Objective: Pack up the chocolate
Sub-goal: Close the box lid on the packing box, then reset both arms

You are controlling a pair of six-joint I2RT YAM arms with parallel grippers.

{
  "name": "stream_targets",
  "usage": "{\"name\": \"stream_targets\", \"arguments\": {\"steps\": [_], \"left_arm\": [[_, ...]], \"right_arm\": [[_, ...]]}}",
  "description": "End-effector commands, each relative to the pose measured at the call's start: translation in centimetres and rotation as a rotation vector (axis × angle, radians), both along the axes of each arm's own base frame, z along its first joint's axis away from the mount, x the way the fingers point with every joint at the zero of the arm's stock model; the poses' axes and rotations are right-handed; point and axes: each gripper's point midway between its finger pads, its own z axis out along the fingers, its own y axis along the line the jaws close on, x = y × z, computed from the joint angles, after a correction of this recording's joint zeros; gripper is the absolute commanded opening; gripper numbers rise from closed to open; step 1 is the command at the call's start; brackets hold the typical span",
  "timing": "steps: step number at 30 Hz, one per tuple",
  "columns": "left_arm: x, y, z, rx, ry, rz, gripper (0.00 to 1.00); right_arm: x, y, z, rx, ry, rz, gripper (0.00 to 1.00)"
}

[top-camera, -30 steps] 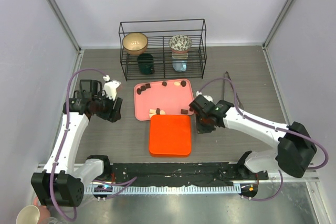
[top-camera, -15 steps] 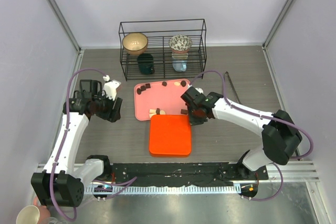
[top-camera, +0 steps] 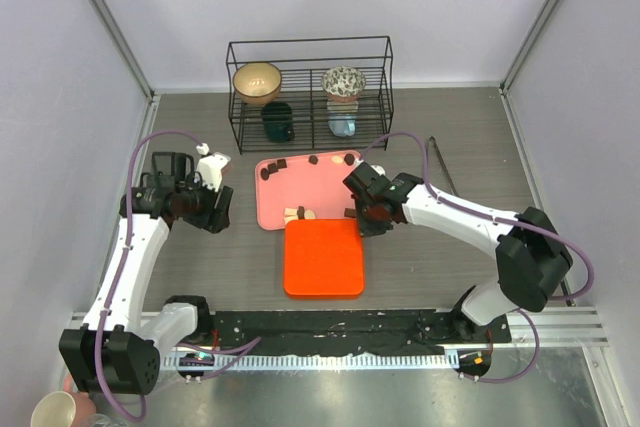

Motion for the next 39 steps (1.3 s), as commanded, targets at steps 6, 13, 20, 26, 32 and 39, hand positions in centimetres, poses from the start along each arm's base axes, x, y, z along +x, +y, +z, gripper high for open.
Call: {"name": "stream_targets", "arguments": {"steps": [6,13,20,26,32,39], "left_arm": [[0.4,0.3,0.4,0.014,-0.042,-0.009,0.61],[0.4,0.4,0.5,0.02,-0.049,-0.01,0.61],[0.6,0.9,0.5,0.043,-0.053,0.015,0.65],[1.0,1.1,1.5,0.042,-0.045,0.054,0.94],[1.5,1.6,3.2,0.044,-0.106,0.114,1.0],[1.0,2.5,4.2,0.07,-0.144,0.167,1.0]], "right_arm": [[1.6,0.5,1.1,0.017,-0.052,0.0,0.12],[2.8,-3.1,2.7,-0.042,-0.122,-0.072,0.21],[3.3,-5.2,5.4,-0.051,-0.21,-0.091,0.47],[3.7,-5.5,7.9,-0.009,-0.32,-0.056,0.99],[3.9,-5.9,10.6,0.042,-0.434,-0.038,1.0],[3.4,-5.8,11.5,0.091,-0.475,-0.016,1.0]]}}
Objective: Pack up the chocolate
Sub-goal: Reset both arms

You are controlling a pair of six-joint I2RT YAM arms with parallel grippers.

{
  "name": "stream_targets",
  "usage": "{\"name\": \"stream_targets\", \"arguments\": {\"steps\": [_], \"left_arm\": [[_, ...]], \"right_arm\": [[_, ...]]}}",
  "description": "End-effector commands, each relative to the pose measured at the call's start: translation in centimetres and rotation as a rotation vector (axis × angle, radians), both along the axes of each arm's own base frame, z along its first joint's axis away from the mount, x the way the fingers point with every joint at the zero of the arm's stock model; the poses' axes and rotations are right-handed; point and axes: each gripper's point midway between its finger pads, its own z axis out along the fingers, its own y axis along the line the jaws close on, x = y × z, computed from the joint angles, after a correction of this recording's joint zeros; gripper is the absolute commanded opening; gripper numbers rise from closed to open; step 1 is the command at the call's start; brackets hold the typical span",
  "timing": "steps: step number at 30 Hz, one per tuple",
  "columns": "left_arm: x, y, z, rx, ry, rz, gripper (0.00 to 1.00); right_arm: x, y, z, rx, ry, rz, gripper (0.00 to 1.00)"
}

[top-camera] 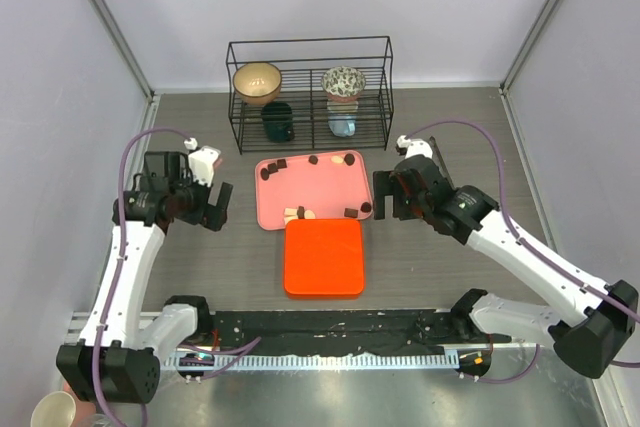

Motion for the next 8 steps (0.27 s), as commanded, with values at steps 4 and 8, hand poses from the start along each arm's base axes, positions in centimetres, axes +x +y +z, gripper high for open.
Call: {"name": "stream_targets", "arguments": {"steps": [4,8], "left_arm": [[0.51,0.82,3.01,0.012,-0.123,0.06,1.0],[0.61,0.86,3.25,0.01,-0.134,0.069,1.0]], "right_arm": [[0.35,0.72,1.35,0.047,-0.059,0.039,1.0],[-0.05,0.43,1.15,0.055,-0.058,0.033,1.0]]}}
